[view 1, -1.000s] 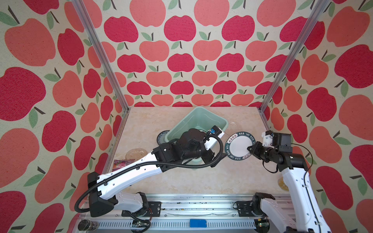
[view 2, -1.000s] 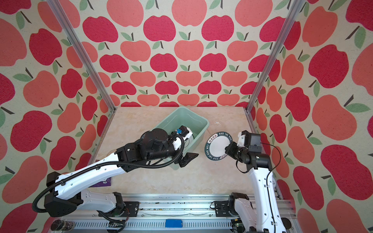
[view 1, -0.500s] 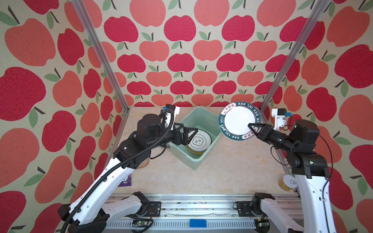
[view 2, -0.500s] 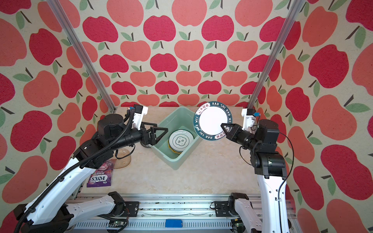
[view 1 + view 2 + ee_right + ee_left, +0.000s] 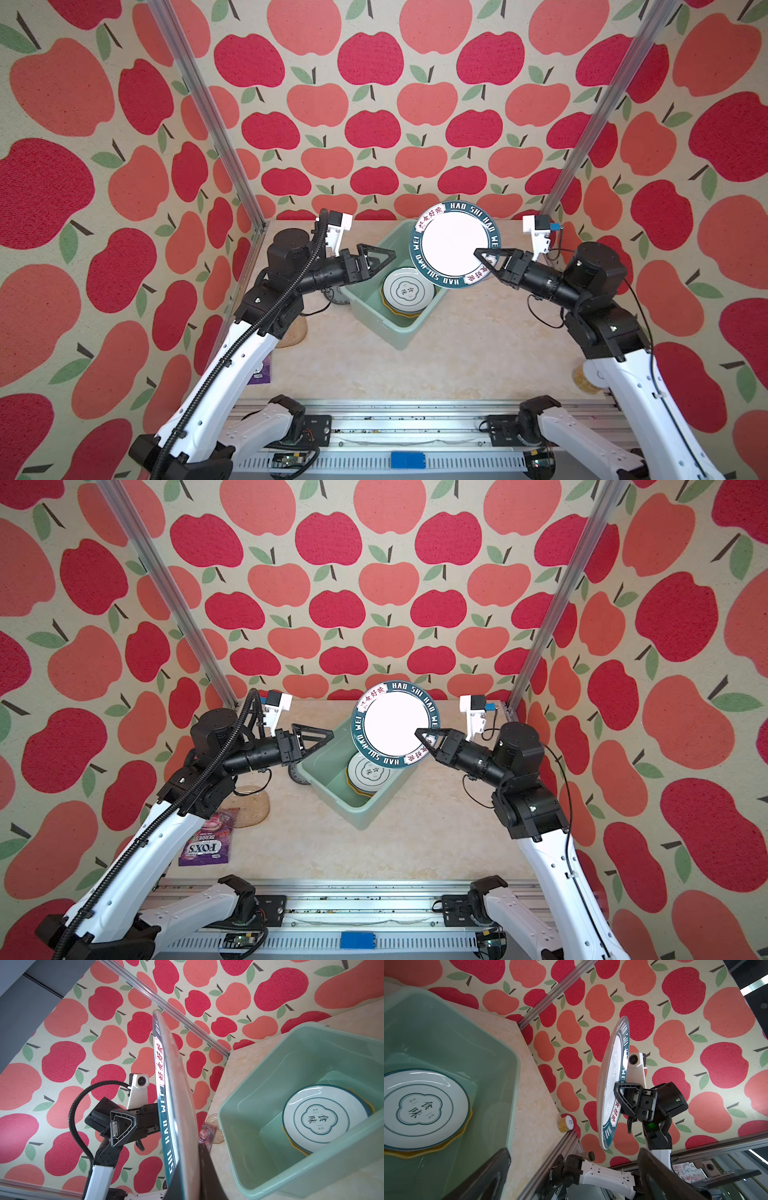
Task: Place the plates into the plastic bin on the countertop
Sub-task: 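Raise the green-rimmed plate above the bin while the left gripper reaches toward its rim, then close the left gripper on the plate rim and open the right gripper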
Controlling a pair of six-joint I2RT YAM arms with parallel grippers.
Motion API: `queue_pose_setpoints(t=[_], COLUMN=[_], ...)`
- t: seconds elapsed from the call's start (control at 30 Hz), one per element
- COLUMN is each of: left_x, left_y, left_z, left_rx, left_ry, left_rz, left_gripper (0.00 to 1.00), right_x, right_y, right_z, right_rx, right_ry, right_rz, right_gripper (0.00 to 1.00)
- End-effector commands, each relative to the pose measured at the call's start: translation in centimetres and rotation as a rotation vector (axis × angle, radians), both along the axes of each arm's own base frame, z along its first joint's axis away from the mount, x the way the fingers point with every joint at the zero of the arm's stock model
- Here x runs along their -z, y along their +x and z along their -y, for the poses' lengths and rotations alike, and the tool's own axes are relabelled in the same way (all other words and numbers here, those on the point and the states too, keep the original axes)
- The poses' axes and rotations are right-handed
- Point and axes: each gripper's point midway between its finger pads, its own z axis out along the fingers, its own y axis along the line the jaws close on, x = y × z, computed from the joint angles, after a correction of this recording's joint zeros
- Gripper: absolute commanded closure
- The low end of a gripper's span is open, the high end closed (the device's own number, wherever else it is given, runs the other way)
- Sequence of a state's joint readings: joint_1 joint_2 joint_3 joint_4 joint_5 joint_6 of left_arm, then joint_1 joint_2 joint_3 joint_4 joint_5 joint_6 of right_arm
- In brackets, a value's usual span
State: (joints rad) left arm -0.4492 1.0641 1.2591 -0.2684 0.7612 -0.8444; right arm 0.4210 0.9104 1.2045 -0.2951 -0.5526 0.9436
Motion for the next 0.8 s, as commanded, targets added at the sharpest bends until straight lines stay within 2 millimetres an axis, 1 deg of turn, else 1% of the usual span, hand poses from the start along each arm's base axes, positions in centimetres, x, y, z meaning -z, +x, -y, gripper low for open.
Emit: queue_pose_setpoints(t=[0.0,0.1,0.17,0.33,0.43,0.57,0.67,0.77], left_x=[-0.8,-0.5,-0.4,0.4,0.4,0.6,1.0,1.3], left_y=[-0.2,0.1,0.3,0.5,0.6,0.8,1.0,1.1], left_z=[0.5,0.5,0.4,0.2,0.0,-0.2,-0.3,-0.3], left_rx=[0.045,0.029,0.023,-0.002,-0.023,-0.039,-0.051,-0.058], left_ry=[-0.054,-0.056,-0.071,-0.066,-0.068,-0.065,-0.055,-0.048], left_rz=[0.008,0.014,0.012,0.007,0.017,0.022,0.013,0.007], left_gripper=[0.04,0.06,0.07,0.16,0.27,0.46,0.57,0.66], right_x=[-1.2,0.0,0.5,0.1,0.0,0.0,0.6,1.0], right_y=[0.4,0.3,0.3,0.3,0.5,0.7,0.9,1.0], right_z=[-1.6,-3.5,-4.6,-6.3,-6.7,-6.9,-6.8,-6.9], right_rx=[0.005,-0.033,-0.048,-0.082,-0.09,-0.085,-0.076,-0.074], right_ry=[0.045,0.029,0.026,0.059,0.06,0.07,0.064,0.063], right_rz=[0.037,0.006,0.0,0.004,0.002,-0.006,-0.02,-0.032], right_gripper=[1.0,1.0,1.0,1.0,1.0,1.0,1.0,1.0])
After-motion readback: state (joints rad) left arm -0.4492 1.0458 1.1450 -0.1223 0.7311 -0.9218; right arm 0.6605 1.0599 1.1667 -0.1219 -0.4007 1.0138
